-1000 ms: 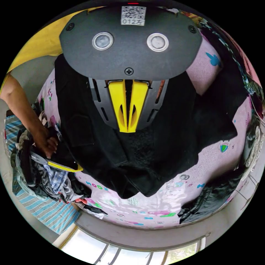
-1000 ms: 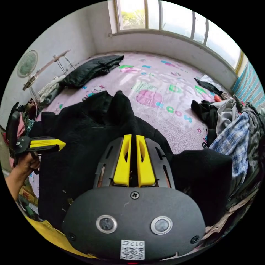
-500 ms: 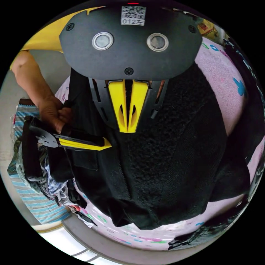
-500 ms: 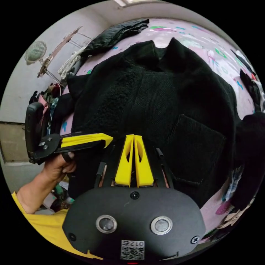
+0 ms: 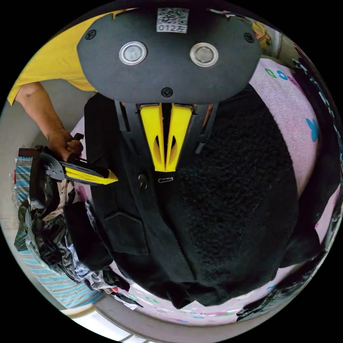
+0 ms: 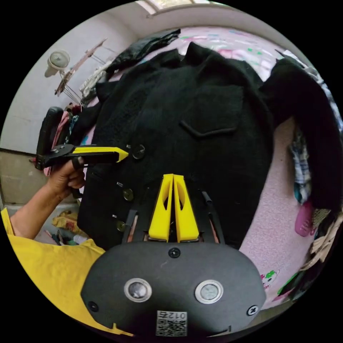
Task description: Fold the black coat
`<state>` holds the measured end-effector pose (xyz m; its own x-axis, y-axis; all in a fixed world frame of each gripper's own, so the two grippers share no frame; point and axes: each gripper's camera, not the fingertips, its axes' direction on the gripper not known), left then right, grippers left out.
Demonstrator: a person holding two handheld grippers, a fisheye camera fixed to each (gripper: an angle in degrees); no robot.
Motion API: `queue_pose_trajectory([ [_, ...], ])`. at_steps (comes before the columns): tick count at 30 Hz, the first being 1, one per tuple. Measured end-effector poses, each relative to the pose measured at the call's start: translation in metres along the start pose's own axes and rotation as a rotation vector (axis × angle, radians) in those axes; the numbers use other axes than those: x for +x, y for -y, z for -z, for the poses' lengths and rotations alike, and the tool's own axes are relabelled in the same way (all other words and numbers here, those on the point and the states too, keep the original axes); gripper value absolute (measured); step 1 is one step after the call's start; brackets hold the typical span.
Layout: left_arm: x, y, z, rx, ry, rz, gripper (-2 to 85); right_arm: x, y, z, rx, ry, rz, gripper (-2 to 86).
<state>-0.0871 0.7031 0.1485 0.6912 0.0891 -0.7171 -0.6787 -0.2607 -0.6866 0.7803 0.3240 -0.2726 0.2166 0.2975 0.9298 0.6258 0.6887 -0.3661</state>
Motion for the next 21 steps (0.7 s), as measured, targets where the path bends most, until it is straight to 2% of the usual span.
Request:
queue_pose_trajectory([
  [2, 0.017, 0.007, 0.022, 0.106, 0.108, -0.012, -0.1, 0.022, -0.021, 0.034, 0.127, -0.04, -0.05, 0.8],
  [4, 0.032, 0.021, 0.031, 0.152, 0.119, -0.056, -0.1, 0.074, -0.06, 0.082, 0.298, -0.119, -0.243, 2.0],
  [7, 0.056, 0.055, 0.029, 0.15, 0.122, -0.125, -0.1, 0.153, -0.111, 0.132, 0.449, -0.194, -0.517, 5.6],
  [12, 0.071, 0.103, 0.001, 0.086, 0.149, -0.127, -0.1, 0.247, -0.17, 0.174, 0.562, -0.077, -0.804, 10.0],
  [16, 0.069, 0.121, -0.033, -0.033, 0.211, -0.08, -0.2, 0.278, -0.188, 0.175, 0.615, 0.16, -0.796, 7.1],
  [19, 0.069, 0.121, -0.036, -0.019, 0.202, -0.065, -0.2, 0.286, -0.207, 0.186, 0.67, 0.27, -0.84, 2.5],
  [21, 0.069, 0.123, -0.035, -0.022, 0.196, -0.06, -0.2, 0.284, -0.216, 0.204, 0.681, 0.303, -0.79, 1.6],
])
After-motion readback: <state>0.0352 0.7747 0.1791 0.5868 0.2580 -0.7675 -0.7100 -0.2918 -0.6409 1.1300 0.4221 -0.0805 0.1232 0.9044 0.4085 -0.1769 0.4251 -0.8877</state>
